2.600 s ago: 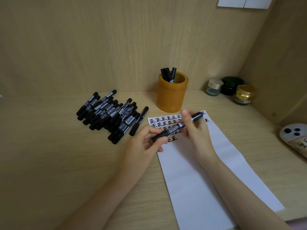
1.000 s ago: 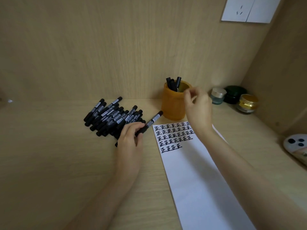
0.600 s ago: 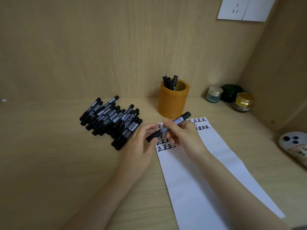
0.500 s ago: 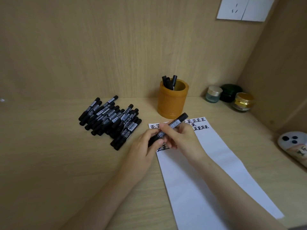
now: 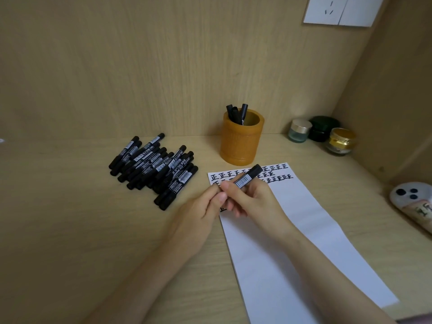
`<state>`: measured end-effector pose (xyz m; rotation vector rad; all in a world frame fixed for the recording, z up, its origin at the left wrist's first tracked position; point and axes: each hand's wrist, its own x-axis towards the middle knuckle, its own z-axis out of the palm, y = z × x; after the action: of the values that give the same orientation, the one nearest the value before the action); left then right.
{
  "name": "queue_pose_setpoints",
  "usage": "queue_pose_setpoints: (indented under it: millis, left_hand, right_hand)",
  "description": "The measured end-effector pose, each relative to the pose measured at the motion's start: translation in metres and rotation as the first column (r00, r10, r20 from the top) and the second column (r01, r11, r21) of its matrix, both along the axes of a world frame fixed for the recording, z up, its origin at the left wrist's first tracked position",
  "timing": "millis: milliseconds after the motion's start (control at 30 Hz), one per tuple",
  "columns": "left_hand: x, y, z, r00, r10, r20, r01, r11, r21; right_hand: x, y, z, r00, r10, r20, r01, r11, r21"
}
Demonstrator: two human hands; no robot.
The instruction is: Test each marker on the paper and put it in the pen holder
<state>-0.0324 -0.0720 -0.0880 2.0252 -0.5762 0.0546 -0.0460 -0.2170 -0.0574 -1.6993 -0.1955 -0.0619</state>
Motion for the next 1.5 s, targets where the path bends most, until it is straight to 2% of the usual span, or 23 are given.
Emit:
queue_pose_setpoints:
  millis: [100, 233, 433, 533, 667, 767, 967, 1233, 1500]
  left_hand:
    - [0.0, 0.002, 0.001, 0.999, -0.028, -0.023, 0.026, 0.995, -0.092]
    - [-0.004, 0.002, 0.004, 0.998, -0.053, -0.027, 0.05, 0.995, -0.09]
    - [-0.004, -0.001, 0.003, 0.999, 0.025, -0.026, -0.027, 0.995, -0.094]
    - [-0.006, 0.001, 0.002, 1.0, 0.017, 0.006, -0.017, 1.0, 0.007]
    - [-0.012, -0.004, 0.004, 0.994, -0.112, 0.014, 0.106, 0.97, 0.217]
    - [-0.013, -0.004, 0.001, 0.987, -0.161, -0.001, 0.154, 0.94, 0.304]
    - [-0.011, -0.003, -0.005, 0.986, -0.164, -0.027, 0.165, 0.936, 0.312]
    - [-0.01, -0.004, -0.004, 0.986, -0.166, -0.033, 0.168, 0.927, 0.335]
    - [-0.012, -0.005, -0.002, 0.986, -0.165, -0.04, 0.168, 0.924, 0.344]
  right_hand:
    - [0.0, 0.001, 0.002, 1.0, 0.01, 0.011, -0.01, 1.0, 0.002]
    - [-0.003, 0.0, 0.002, 1.0, 0.007, 0.026, -0.008, 1.0, 0.018]
    - [0.002, -0.019, 0.006, 0.967, -0.257, -0.004, 0.254, 0.952, 0.169]
    - [0.01, -0.047, 0.006, 0.938, -0.334, -0.093, 0.346, 0.896, 0.28]
    - [0.016, -0.066, -0.01, 0.897, -0.377, -0.23, 0.427, 0.873, 0.234]
    - [0.016, -0.067, -0.017, 0.896, -0.401, -0.188, 0.433, 0.884, 0.177]
    - [0.016, -0.058, -0.022, 0.864, -0.498, -0.077, 0.501, 0.865, 0.022]
    - [0.018, -0.056, -0.032, 0.833, -0.553, -0.037, 0.553, 0.833, -0.01]
    - [0.02, -0.057, -0.035, 0.852, -0.523, -0.035, 0.523, 0.852, -0.002]
